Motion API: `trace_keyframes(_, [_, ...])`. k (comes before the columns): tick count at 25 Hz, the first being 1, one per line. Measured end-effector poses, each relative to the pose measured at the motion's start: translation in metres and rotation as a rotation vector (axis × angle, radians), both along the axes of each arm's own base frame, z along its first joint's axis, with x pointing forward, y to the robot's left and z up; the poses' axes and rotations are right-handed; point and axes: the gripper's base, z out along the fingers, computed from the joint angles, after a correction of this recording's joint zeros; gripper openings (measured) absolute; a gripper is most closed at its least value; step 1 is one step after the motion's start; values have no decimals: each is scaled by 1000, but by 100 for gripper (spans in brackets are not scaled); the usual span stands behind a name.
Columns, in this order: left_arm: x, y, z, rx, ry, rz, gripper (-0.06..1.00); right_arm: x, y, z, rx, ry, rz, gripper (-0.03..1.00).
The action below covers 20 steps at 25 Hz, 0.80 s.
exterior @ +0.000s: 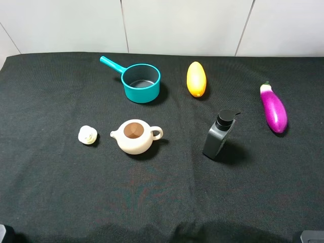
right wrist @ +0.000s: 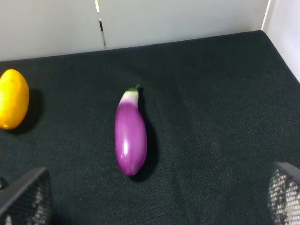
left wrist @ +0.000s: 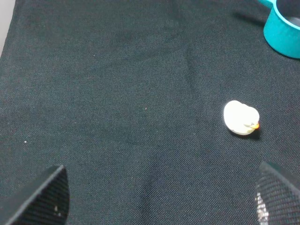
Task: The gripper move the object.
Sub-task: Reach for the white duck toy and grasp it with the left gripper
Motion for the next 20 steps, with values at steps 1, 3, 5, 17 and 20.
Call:
trace_keyframes(1, [0,0,0,0,0,0,83,0,0,0,0,0,0,69])
trace_keyframes(3, [0,0,0,0,0,0,83,0,0,0,0,0,0,69])
trace_keyframes(5, [0,0,0,0,0,0,83,0,0,0,0,0,0,69])
trace_keyframes(17, [0,0,0,0,0,0,83,0,0,0,0,0,0,69])
trace_keyframes(20, [0,0,0,0,0,0,83,0,0,0,0,0,0,69])
